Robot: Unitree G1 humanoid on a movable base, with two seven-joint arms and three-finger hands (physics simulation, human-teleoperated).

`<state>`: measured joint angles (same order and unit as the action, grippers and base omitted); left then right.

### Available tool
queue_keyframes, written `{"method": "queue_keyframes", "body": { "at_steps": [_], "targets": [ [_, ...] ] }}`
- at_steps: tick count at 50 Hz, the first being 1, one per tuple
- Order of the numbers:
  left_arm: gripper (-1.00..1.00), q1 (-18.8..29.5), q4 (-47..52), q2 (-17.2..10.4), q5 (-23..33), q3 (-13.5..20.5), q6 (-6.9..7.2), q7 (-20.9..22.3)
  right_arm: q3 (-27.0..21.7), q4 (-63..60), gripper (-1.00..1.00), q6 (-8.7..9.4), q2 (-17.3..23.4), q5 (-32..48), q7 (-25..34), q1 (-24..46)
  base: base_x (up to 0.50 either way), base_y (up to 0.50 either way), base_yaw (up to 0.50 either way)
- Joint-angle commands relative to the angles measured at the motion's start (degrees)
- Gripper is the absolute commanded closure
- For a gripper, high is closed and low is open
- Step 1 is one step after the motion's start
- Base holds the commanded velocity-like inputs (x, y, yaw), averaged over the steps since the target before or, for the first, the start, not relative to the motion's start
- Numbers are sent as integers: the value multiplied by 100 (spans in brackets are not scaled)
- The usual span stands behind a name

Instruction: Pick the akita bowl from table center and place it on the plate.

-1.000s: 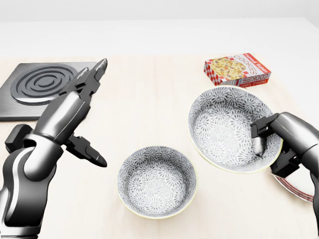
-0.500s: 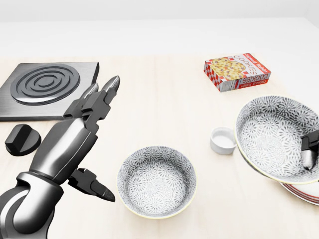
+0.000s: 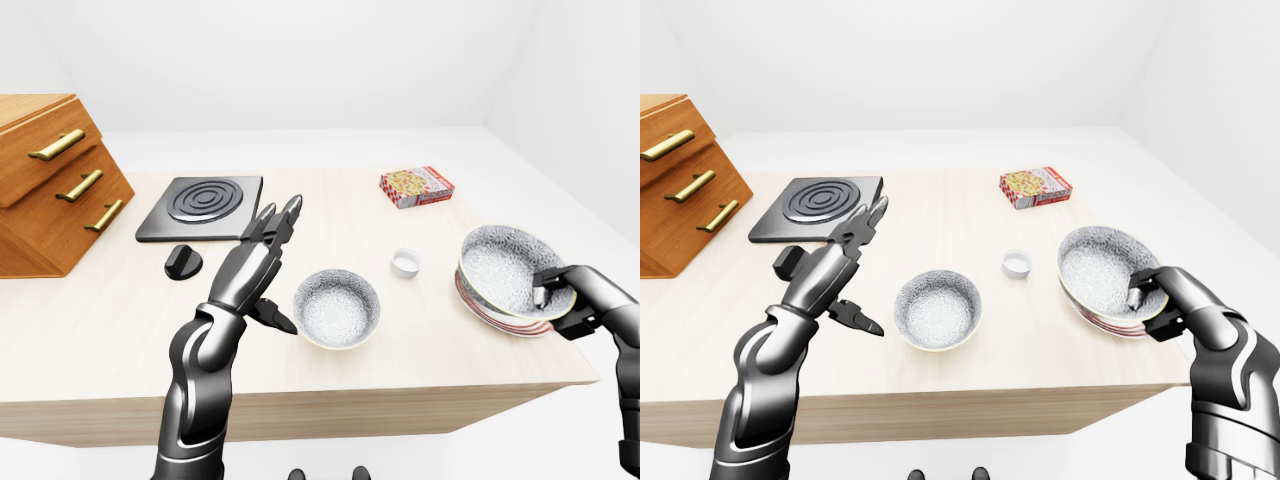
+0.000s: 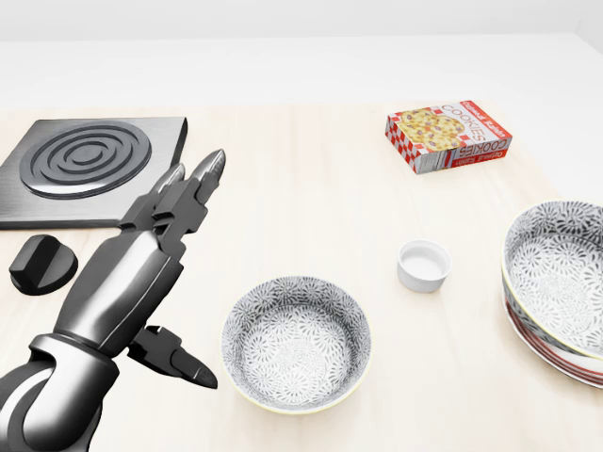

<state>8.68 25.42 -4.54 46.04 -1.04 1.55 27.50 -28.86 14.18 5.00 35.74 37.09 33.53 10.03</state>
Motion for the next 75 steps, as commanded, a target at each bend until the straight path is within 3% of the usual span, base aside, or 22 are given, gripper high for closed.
{"method": "queue_keyframes", "body": {
  "at_steps": [1, 17, 29, 45, 60, 62, 75],
  "targets": [
    [-100, -41, -33, 3, 6, -6, -40, -42, -17, 667, 100, 0, 287, -605, -364, 163, 0, 0, 0],
    [-100, -28, -86, -8, -6, 18, -63, -64, 350, 1661, 100, 0, 670, -532, -776, 559, 0, 0, 0],
    [-100, -116, -17, 27, 46, -38, -67, -73, 697, 2252, 100, 0, 711, -480, -1003, 1014, 0, 0, 0],
    [-100, -153, -111, 26, 50, -45, -135, -139, 1338, 4248, 100, 0, 847, -732, -1914, 1831, 0, 0, 0],
    [-100, -115, -219, 23, 48, -52, -166, -170, 1694, 5118, 100, 0, 770, -824, -2443, 2330, 0, 0, 0],
    [-100, 74, -445, -40, -23, 21, -204, -184, 1746, 5214, 100, 0, 752, -816, -2530, 2397, 0, 0, 0],
    [-100, -106, -222, 36, 90, -75, -147, -154, 1797, 5495, 100, 0, 843, -884, -2801, 2467, 0, 0, 0]
  ]
}}
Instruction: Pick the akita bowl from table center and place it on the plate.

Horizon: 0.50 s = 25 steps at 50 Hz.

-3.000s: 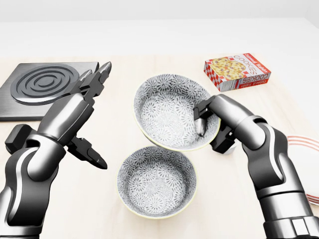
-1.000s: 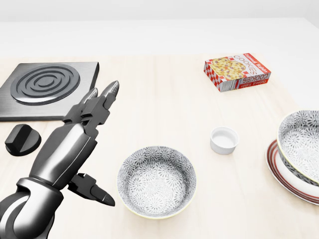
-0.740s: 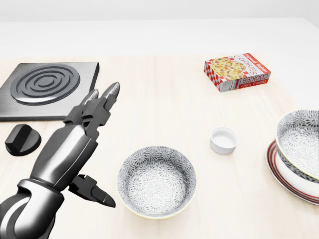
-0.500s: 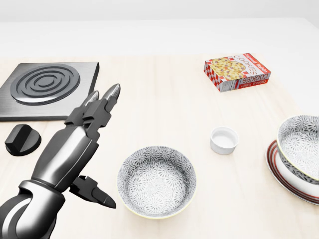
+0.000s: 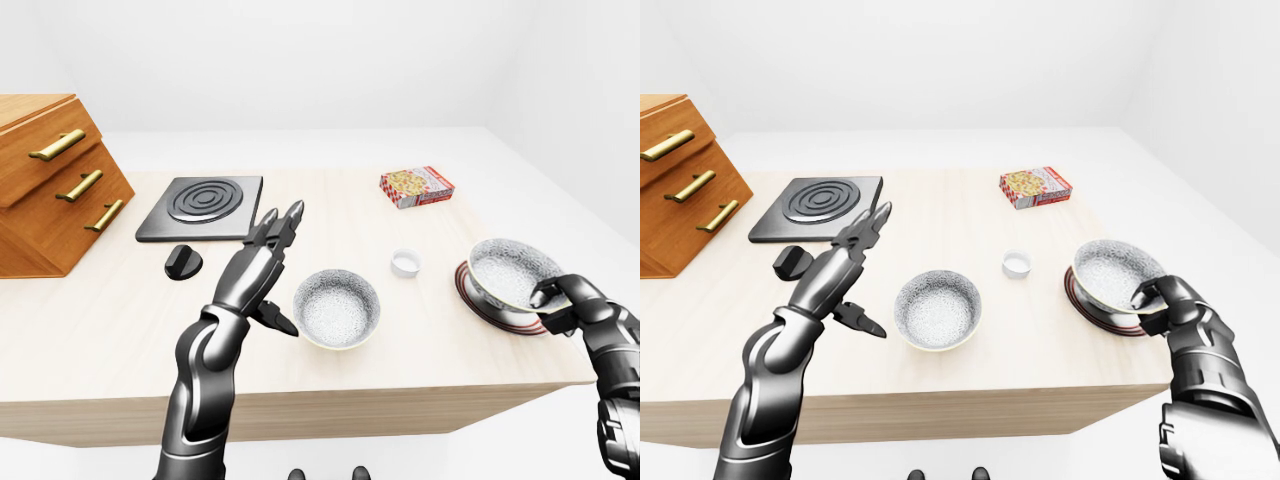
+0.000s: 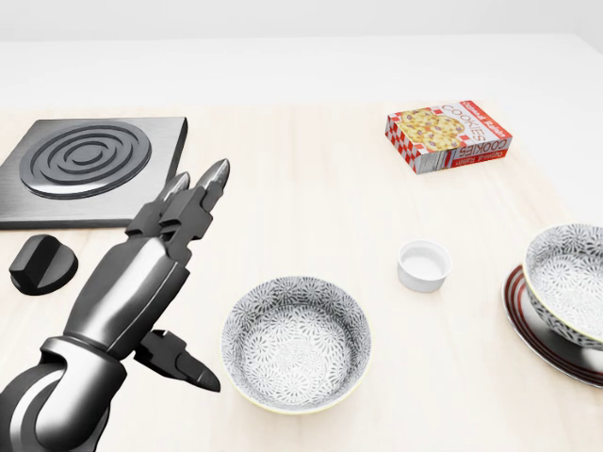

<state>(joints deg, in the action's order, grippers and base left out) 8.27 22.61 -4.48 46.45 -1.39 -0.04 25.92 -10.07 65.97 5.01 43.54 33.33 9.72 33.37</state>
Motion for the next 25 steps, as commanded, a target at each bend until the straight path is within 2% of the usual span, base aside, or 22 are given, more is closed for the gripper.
{"method": "queue_keyframes", "body": {
  "at_steps": [1, 9, 10, 11, 12, 13, 25],
  "targets": [
    [-100, -72, 65, 32, 55, -44, 13, 4, -71, 320, 100, -1, 56, -510, -424, 129, 0, 0, 0],
    [-100, -80, 53, 32, 62, -42, 5, -10, -61, 349, 96, -1, 71, -536, -542, 110, 0, 0, 0],
    [-100, -97, 60, 38, 69, -52, 3, -15, -57, 329, 36, -1, 68, -538, -511, 122, 0, 0, 0],
    [-100, -96, 51, 38, 72, -54, -3, -23, -43, 310, -3, -1, 63, -523, -502, 130, 0, 0, 0],
    [-100, -98, 53, 40, 72, -56, -3, -22, -40, 306, -84, -1, 62, -519, -479, 140, 0, 0, 0],
    [-100, -104, 63, 44, 69, -58, 1, -19, -41, 298, -100, -1, 65, -508, -511, 151, 0, 0, 0],
    [-100, -104, 22, 29, 29, -36, -21, -34, -98, 163, -100, -1, 208, -435, -413, -57, 0, 0, 0]
  ]
}}
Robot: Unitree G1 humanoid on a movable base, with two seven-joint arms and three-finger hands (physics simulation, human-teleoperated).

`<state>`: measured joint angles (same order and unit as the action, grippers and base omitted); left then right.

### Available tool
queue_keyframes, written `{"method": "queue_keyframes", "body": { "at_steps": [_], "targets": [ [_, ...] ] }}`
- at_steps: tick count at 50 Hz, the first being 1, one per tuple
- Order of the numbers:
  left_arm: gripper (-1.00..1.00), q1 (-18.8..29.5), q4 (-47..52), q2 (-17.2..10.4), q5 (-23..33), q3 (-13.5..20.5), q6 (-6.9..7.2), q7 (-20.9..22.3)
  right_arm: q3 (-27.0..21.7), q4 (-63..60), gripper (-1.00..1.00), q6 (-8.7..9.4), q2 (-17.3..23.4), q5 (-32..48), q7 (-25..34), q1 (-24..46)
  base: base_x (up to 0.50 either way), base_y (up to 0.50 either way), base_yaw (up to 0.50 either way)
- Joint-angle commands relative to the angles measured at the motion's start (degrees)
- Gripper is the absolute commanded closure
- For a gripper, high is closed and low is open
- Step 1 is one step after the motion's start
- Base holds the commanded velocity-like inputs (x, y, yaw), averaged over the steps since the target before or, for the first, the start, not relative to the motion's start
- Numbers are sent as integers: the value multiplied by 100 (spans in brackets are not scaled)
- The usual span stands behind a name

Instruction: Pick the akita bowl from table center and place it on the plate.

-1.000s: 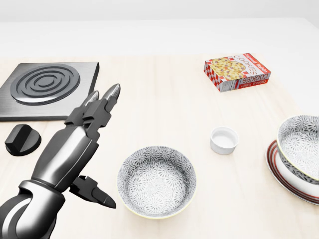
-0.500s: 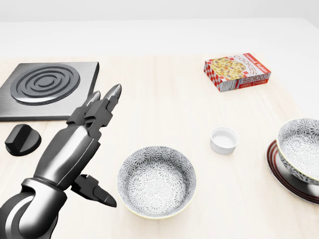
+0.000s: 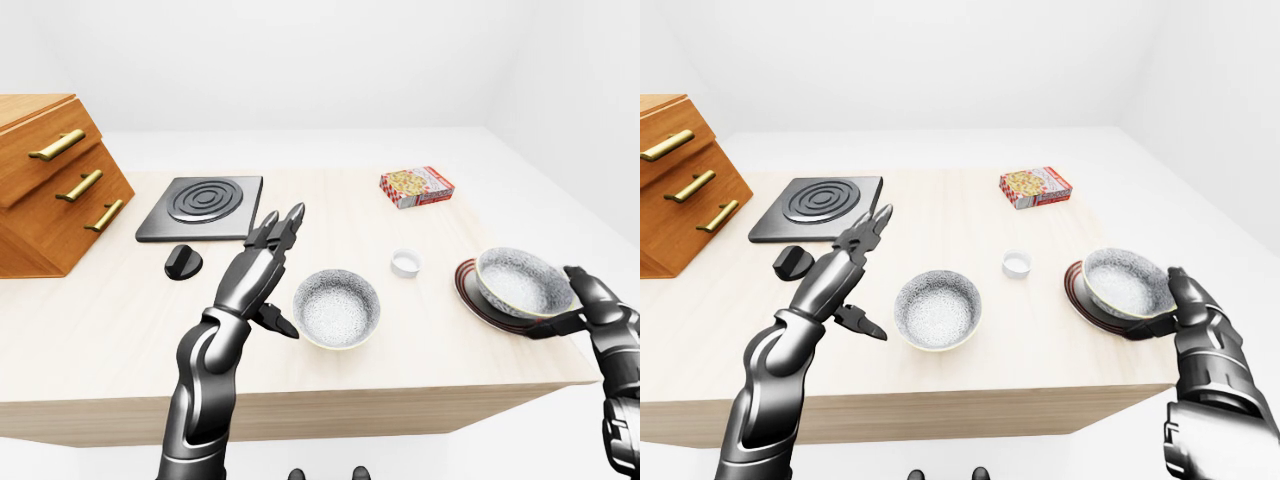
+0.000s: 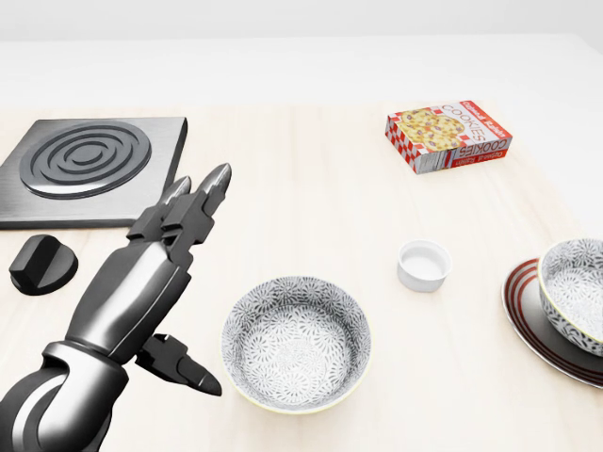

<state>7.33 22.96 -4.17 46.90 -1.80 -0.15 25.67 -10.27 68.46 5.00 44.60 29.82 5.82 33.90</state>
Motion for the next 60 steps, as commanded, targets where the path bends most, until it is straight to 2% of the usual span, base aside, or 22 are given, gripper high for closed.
{"method": "queue_keyframes", "body": {
  "at_steps": [1, 10, 15, 16, 22, 26, 31, 35, 39, 41, 45, 51, 60],
  "targets": [
    [-100, -9, -15, -3, -18, 8, -10, -9, -86, -109, -100, 0, 109, -86, -11, -128, 0, 0, 0],
    [-100, -42, 6, -1, -24, 13, 0, -20, -290, -846, -100, 0, -11, -244, 326, -546, 0, 0, 0],
    [-100, -51, 31, -6, -32, 22, 12, -10, -690, -2672, -100, 0, -282, -246, 902, -1229, 0, 0, 0],
    [-100, -39, 34, -8, -39, 32, 22, -5, -853, -3510, -100, 0, -419, -270, 1197, -1546, 0, 0, 0],
    [-100, -28, 46, -17, -91, 62, 47, -14, -1673, -6415, -100, 0, -1157, 61, 2291, -2508, 0, 0, 0],
    [-100, -57, 124, -2, -122, 57, 88, 1, -1921, -7794, -100, 0, -1641, 237, 2941, -2760, 0, 0, 0],
    [-100, -90, 240, 22, -190, 69, 189, 28, -2042, -8726, -100, 0, -1951, 308, 3392, -2791, 0, 0, 0],
    [-100, -140, 300, 49, -351, 75, 301, 13, -2043, -9698, -100, 0, -2274, 123, 3418, -2825, 0, 0, 0],
    [-100, -115, 274, 94, -600, 105, 512, -67, -2080, -10474, -100, 0, -2533, -206, 3418, -2848, 0, 0, 0],
    [-100, -154, 379, 121, -671, 77, 515, -108, -2081, -10697, -100, 0, -2674, -379, 3418, -2868, 0, 0, 0],
    [-100, 172, 140, 78, -1045, 189, 515, -218, -2047, -11012, -100, 0, -2904, -881, 3352, -2798, 0, 0, 0],
    [-100, 457, -115, 64, -1665, 280, 515, -543, -1967, -11253, -100, 0, -3290, -1965, 2412, -2830, 0, 0, 0],
    [-100, 321, -146, 93, -2033, 189, 515, -867, -1337, -10977, -100, 0, -3557, -2620, 1605, -3121, 0, 0, 0]
  ]
}}
